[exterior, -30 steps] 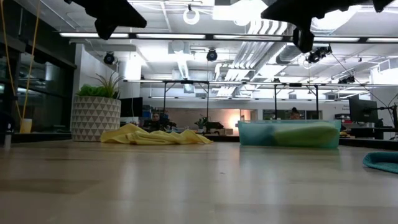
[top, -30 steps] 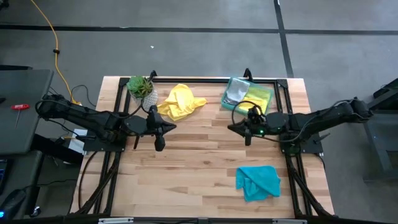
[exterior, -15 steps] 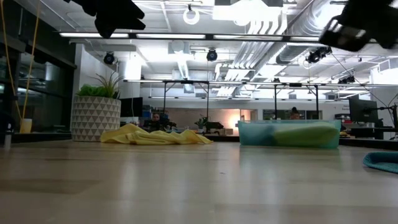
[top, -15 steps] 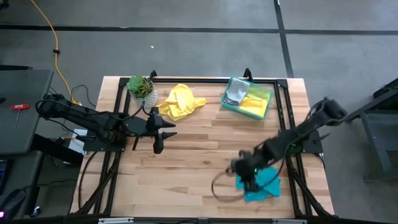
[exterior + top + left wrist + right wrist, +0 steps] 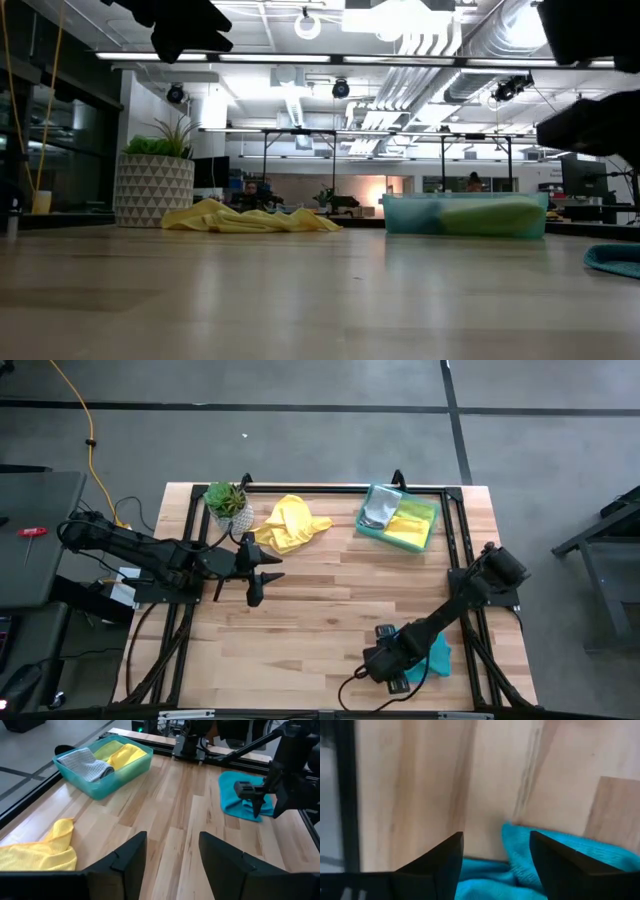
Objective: Fold microfiber towels
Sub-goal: Fold the blue towel
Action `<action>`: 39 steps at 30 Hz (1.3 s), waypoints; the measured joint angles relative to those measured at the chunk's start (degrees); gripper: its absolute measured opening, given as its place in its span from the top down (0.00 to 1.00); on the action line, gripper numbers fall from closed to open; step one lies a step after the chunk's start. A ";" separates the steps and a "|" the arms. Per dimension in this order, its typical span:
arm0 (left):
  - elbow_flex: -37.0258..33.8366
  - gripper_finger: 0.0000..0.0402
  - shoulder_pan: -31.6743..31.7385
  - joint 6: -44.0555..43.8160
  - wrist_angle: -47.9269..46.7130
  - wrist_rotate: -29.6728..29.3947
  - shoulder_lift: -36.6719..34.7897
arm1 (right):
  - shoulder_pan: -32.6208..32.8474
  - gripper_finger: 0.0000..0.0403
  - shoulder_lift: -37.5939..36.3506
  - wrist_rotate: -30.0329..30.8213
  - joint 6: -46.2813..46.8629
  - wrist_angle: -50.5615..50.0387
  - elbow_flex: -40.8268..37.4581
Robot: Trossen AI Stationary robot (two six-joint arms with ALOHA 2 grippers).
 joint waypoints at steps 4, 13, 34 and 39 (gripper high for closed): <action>0.00 0.57 -0.02 0.00 -0.47 0.00 0.00 | 0.14 0.50 1.05 2.50 0.74 -0.02 0.00; 0.00 0.57 -0.02 -0.04 -0.84 0.00 0.00 | 0.54 0.71 3.04 4.39 4.49 -0.51 0.28; 0.00 0.57 -0.02 3.05 -0.82 0.02 0.00 | -19.92 1.00 -8.89 13.03 -3.65 5.45 -5.21; 0.00 0.57 -0.02 3.48 -0.93 0.02 0.00 | -28.85 1.00 -11.78 11.55 -2.54 23.46 -7.85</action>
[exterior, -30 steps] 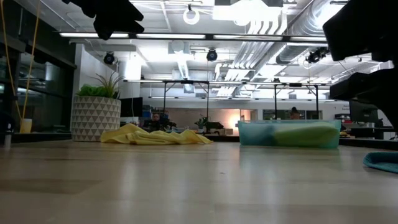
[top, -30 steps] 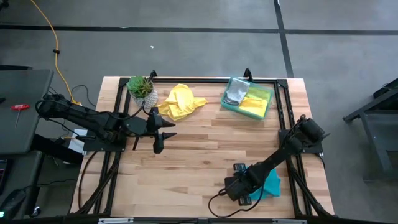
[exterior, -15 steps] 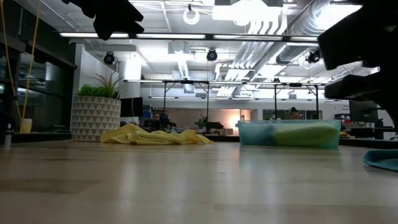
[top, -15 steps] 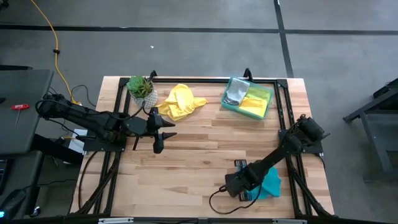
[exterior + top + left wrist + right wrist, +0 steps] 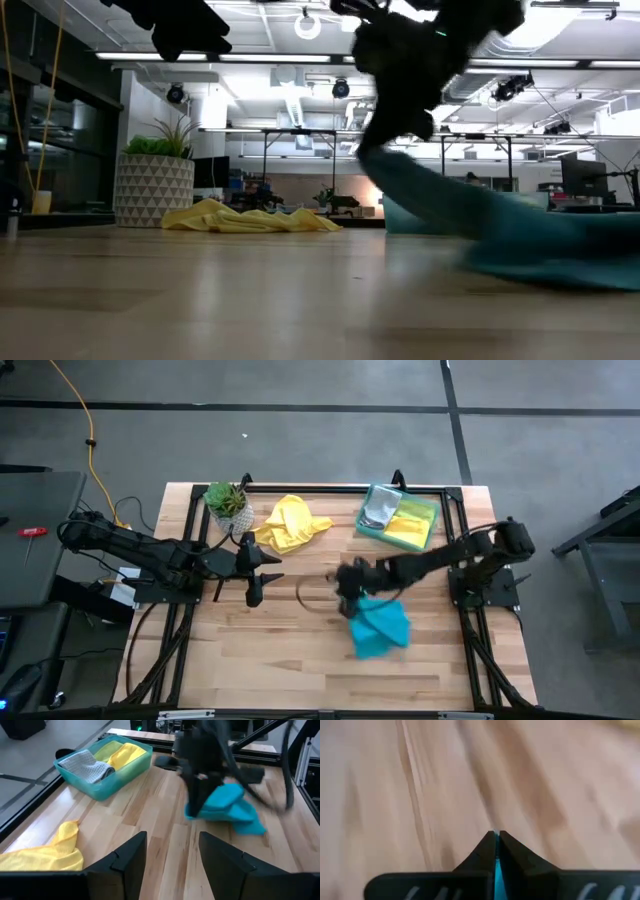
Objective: Fold microfiber towels
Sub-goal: Fold the blue towel
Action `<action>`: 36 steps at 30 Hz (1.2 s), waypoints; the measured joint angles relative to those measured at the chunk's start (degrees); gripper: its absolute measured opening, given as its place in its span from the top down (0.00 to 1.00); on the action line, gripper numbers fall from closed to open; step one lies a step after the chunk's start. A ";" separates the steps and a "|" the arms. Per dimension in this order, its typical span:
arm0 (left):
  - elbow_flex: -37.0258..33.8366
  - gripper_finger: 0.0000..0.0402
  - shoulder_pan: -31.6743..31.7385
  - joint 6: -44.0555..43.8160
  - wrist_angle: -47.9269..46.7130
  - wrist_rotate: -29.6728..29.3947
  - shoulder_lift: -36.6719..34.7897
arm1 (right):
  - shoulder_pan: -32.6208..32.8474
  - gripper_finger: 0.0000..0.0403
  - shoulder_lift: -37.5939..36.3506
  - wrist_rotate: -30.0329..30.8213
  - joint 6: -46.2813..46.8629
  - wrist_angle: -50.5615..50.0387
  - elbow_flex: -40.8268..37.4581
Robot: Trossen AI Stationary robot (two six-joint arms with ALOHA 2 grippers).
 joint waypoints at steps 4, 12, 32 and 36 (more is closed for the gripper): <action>0.00 0.57 0.13 1.05 -0.21 -0.31 -0.02 | -5.72 1.00 -0.07 -3.07 2.48 10.13 3.97; 0.02 0.57 0.13 2.50 -1.03 -0.68 0.00 | -11.69 1.00 -0.09 0.27 -2.80 -8.79 24.32; -4.91 0.57 -0.51 -13.58 7.67 4.73 18.13 | -11.02 1.00 0.19 3.78 5.80 -33.53 25.46; -4.96 0.57 -2.02 -15.10 12.78 7.83 28.17 | -11.35 1.00 0.10 3.71 5.30 -32.87 25.51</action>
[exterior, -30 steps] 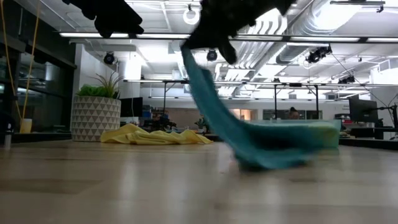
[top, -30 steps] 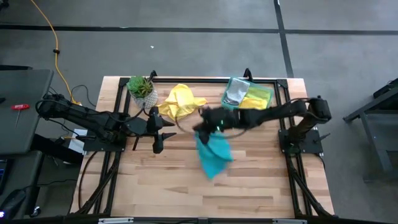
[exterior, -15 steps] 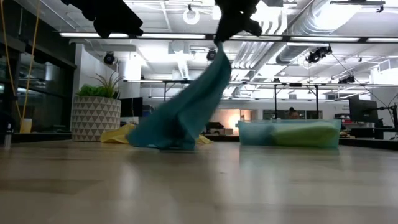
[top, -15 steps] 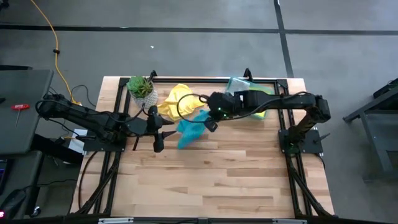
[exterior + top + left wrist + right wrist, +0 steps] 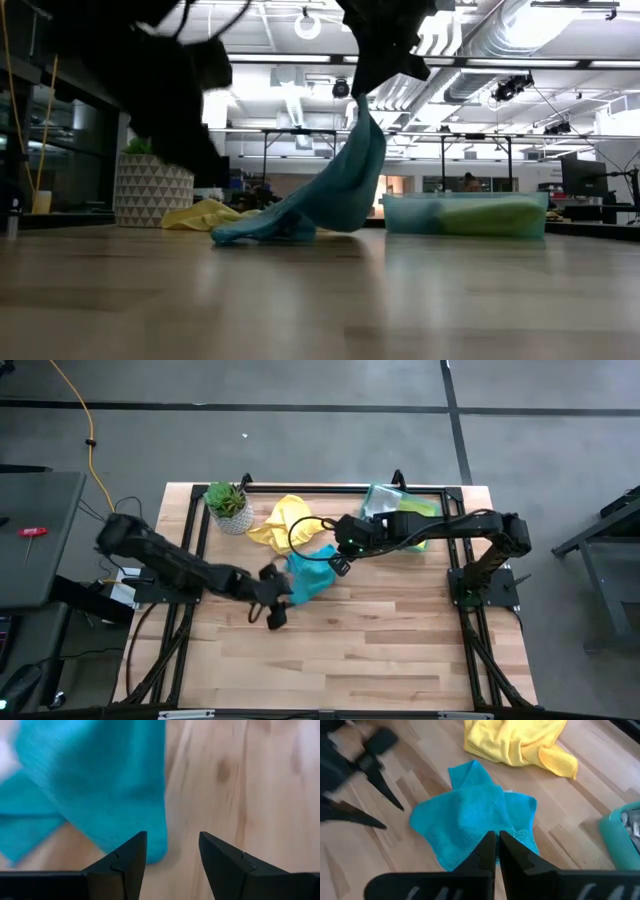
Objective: Fold microfiber towels
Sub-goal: Fold the blue towel
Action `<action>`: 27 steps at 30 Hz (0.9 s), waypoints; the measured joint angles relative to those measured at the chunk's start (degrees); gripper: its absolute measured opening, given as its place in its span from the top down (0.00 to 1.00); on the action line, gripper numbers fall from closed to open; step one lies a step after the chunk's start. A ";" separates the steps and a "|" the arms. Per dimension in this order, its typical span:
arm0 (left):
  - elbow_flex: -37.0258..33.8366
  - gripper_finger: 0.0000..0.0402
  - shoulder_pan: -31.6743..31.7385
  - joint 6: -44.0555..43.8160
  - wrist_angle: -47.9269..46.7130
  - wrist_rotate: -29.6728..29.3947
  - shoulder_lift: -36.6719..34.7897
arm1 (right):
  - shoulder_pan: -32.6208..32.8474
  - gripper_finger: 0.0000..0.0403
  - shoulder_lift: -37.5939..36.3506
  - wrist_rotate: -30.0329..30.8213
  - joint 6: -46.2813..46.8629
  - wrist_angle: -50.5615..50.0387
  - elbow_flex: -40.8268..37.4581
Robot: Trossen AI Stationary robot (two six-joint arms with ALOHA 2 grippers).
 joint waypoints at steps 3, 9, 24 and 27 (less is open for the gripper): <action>0.65 0.57 -1.00 -0.36 2.20 0.26 5.62 | -0.31 1.00 0.00 -0.19 -0.54 0.20 0.00; 1.42 0.57 -1.39 -0.73 3.50 -2.12 11.68 | -0.37 1.00 0.00 -0.23 -0.87 0.82 0.00; 1.45 0.97 -0.80 1.47 -1.69 -6.16 5.47 | -0.35 1.00 -0.38 -5.79 -6.07 -5.40 0.00; 1.90 0.99 0.04 3.72 -7.51 -6.02 -1.29 | 0.10 1.00 -1.09 -7.08 -8.62 -11.63 0.02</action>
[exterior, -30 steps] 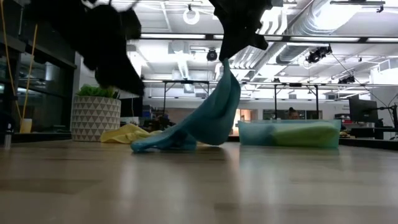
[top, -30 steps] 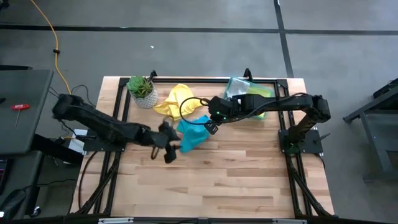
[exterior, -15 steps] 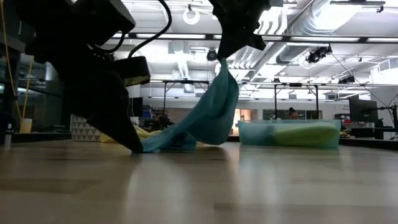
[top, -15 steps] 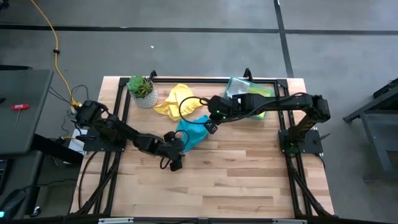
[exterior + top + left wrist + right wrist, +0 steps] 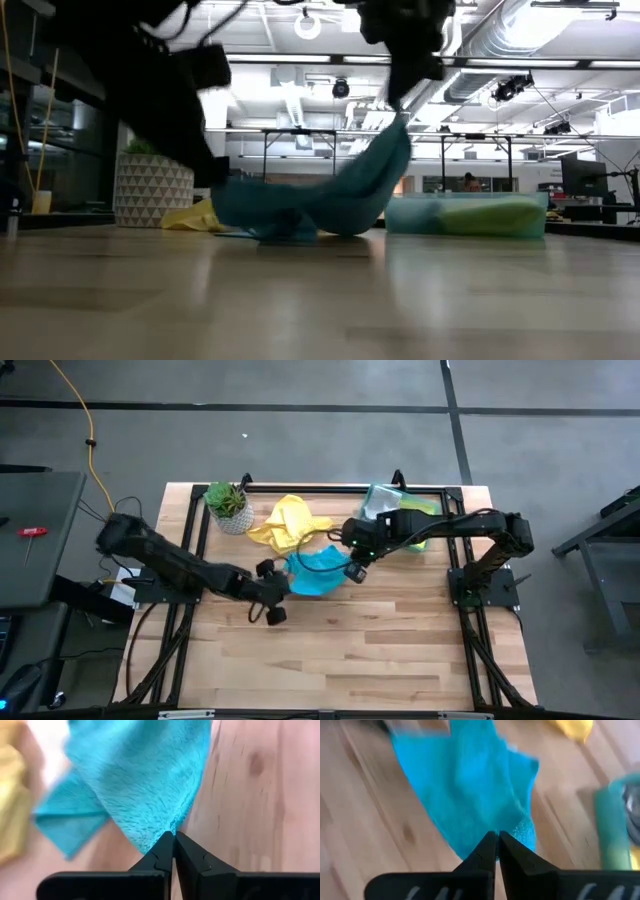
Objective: Fold microfiber towels
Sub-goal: Fold the blue towel
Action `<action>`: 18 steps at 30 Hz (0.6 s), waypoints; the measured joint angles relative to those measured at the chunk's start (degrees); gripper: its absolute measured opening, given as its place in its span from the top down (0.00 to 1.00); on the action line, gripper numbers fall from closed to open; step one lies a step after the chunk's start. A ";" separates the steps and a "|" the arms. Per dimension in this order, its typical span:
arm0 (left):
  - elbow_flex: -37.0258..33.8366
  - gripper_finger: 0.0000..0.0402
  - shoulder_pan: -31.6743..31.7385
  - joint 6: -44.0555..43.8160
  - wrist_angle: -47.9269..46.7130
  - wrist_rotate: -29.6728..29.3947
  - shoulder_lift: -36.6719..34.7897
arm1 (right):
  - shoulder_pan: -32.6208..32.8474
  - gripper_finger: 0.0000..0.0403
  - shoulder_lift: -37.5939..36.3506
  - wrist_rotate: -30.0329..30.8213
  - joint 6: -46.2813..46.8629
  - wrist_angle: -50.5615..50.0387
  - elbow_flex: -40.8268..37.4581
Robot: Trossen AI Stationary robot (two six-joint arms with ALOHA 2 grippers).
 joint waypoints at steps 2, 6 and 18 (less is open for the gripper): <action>1.15 0.99 0.49 1.75 -2.40 0.16 -5.41 | 0.89 1.00 -0.55 -1.20 -2.42 -4.83 0.02; 4.14 1.00 2.26 4.69 -7.65 1.76 -15.04 | 4.04 1.00 -1.53 -1.32 -5.73 -14.48 0.04; 20.50 1.00 13.66 18.78 -22.90 6.35 -21.17 | 4.21 1.00 -8.12 8.56 -5.03 -18.08 0.09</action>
